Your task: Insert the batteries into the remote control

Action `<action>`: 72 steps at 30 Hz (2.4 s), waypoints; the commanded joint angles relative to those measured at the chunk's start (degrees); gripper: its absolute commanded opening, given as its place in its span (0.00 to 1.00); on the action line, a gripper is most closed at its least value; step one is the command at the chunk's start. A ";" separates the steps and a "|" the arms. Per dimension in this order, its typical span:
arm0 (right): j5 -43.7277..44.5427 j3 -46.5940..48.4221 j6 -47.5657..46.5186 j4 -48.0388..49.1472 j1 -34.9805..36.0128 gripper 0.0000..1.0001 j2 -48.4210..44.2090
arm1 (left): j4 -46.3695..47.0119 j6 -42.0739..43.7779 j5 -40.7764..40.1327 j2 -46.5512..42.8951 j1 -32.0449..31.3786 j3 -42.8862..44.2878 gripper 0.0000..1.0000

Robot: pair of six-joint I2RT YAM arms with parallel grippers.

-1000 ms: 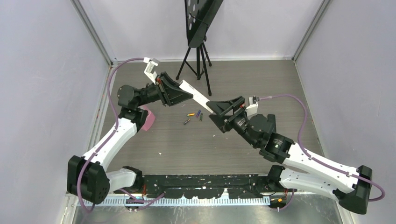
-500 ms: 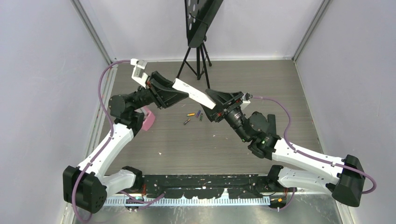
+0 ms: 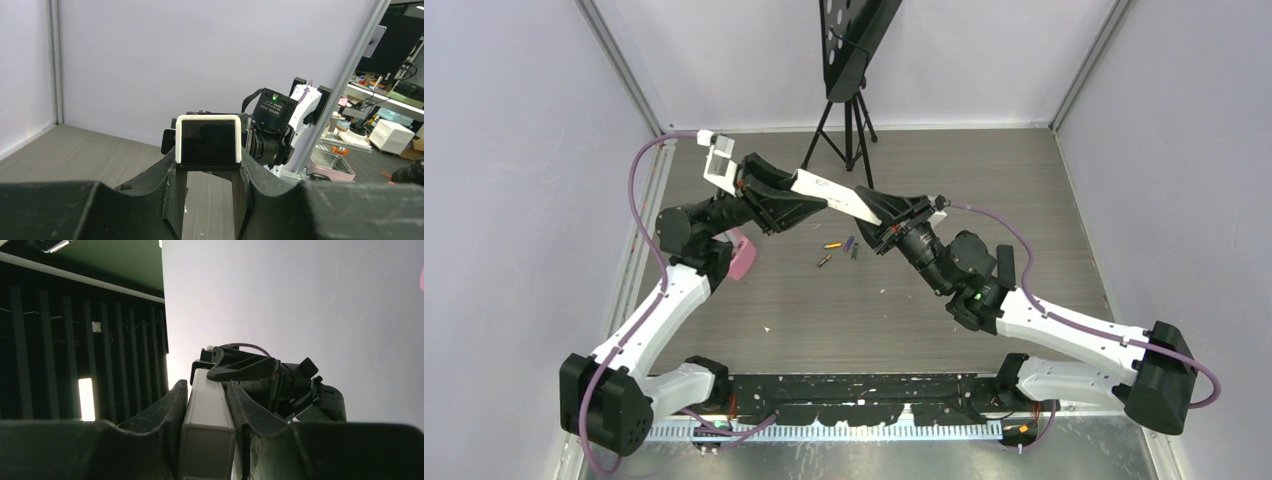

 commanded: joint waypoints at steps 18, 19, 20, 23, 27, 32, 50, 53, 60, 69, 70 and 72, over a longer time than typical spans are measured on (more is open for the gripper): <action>-9.48 1.69 -2.12 -3.61 -9.69 0.18 -1.87 | -38.99 18.97 10.76 -4.87 0.48 6.57 0.61; -9.64 1.13 -1.72 -1.90 -10.03 0.18 -1.64 | -37.58 18.30 10.22 -4.95 0.48 6.07 0.61; -9.84 0.53 -1.13 -0.15 -10.42 0.18 -1.41 | -36.22 17.45 9.95 -4.93 0.48 5.68 0.61; -11.14 -0.30 -0.01 2.95 -11.24 0.17 -0.29 | -34.40 15.93 8.26 -4.73 0.48 5.52 0.62; -12.72 -0.56 1.31 5.10 -11.28 0.17 1.07 | -33.68 15.04 6.45 -4.31 0.48 5.94 0.68; -16.36 0.63 1.95 2.66 -11.29 0.15 1.73 | -32.82 14.85 6.42 -3.41 0.48 6.70 0.79; -20.38 0.17 4.53 -0.20 -11.35 0.10 2.36 | -28.91 14.94 4.77 -1.70 0.48 7.72 0.66; -21.02 0.36 4.75 -0.14 -11.44 0.10 2.86 | -29.15 15.03 4.91 -1.62 0.48 7.63 0.57; -21.68 0.24 5.02 -0.18 -11.58 0.10 3.14 | -28.99 15.35 4.97 -1.19 0.49 7.67 0.41; -22.76 -2.04 1.07 1.34 -14.06 0.77 1.01 | -26.57 15.89 6.53 -0.93 0.56 6.92 0.00; -24.81 -3.00 -0.12 2.39 -15.59 0.83 0.42 | -26.67 16.65 7.05 -0.95 0.56 7.15 0.00; -29.65 -5.21 -3.15 4.92 -19.34 0.92 -1.20 | -27.47 18.89 8.94 -0.96 0.69 7.86 0.00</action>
